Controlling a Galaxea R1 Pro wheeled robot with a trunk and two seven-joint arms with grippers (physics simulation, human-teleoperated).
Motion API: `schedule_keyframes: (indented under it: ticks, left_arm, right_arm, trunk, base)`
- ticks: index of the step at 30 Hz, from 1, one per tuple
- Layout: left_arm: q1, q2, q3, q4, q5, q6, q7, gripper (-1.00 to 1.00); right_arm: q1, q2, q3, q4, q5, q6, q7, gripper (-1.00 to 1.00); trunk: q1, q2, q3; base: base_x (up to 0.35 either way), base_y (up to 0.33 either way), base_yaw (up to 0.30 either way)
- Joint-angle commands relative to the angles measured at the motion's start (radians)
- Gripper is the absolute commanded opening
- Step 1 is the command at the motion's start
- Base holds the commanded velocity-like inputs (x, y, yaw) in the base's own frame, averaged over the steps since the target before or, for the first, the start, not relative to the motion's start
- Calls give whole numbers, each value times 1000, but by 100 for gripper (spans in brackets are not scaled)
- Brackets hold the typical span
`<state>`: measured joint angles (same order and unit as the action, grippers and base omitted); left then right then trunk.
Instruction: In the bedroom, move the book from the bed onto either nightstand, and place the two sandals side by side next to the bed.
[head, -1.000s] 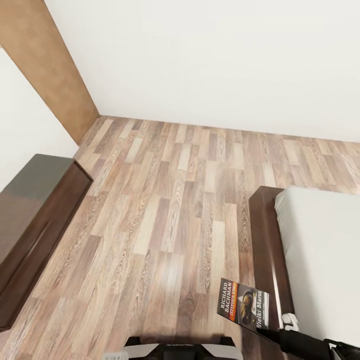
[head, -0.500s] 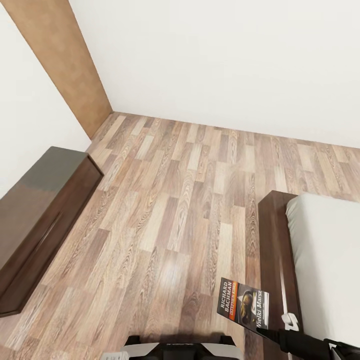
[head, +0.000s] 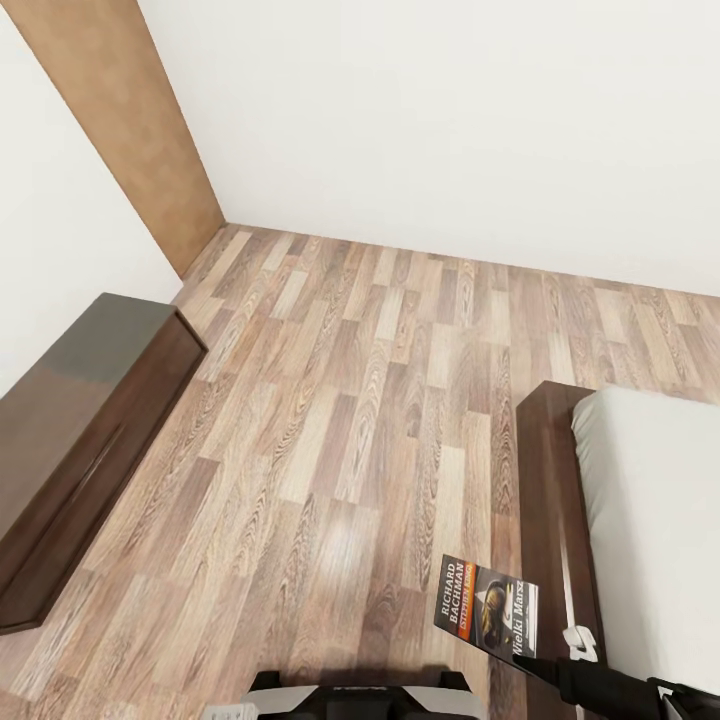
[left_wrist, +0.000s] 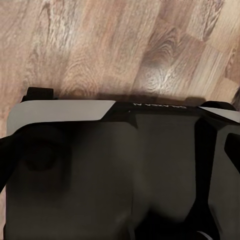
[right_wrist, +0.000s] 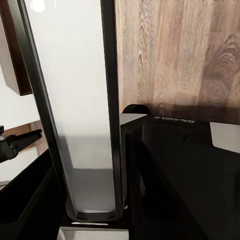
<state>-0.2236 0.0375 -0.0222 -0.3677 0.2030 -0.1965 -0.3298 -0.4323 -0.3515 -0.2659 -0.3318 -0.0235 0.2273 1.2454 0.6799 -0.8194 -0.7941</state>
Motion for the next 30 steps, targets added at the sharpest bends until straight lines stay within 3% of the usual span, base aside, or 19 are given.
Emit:
schedule_keyframes:
  ticks: [1,12,16,22,26,30]
  left_arm:
    - [0,1,-2,1,10,-1,-5,100]
    - [0,3,3,2,11,-2,-4,100]
    - [0,3,4,81,13,-1,-4,100]
    - [0,4,4,122,12,-1,-4,100]
    - [0,4,4,232,12,-1,-4,100]
    - [0,4,4,271,12,-1,-4,100]
  right_arm:
    - [0,0,-3,0,-3,10,3,-100]
    - [0,-1,-3,82,-3,10,3,-100]
    - [0,-1,-4,87,-3,10,3,-100]
    - [0,-1,-4,88,-3,9,3,-100]
    - [0,-1,-4,88,-4,10,3,-100]
    - [0,-1,-4,88,-4,10,3,-100]
  trunk:
    - [0,-1,0]
    - [0,-1,15]
    - [0,-1,21]
    - [0,-1,31]
    - [0,-1,37]
    - [0,-1,44]
  base:
    - [0,0,0]
    - [0,0,0]
    - [0,0,0]
    - [0,0,0]
    - [0,0,0]
    - [0,0,0]
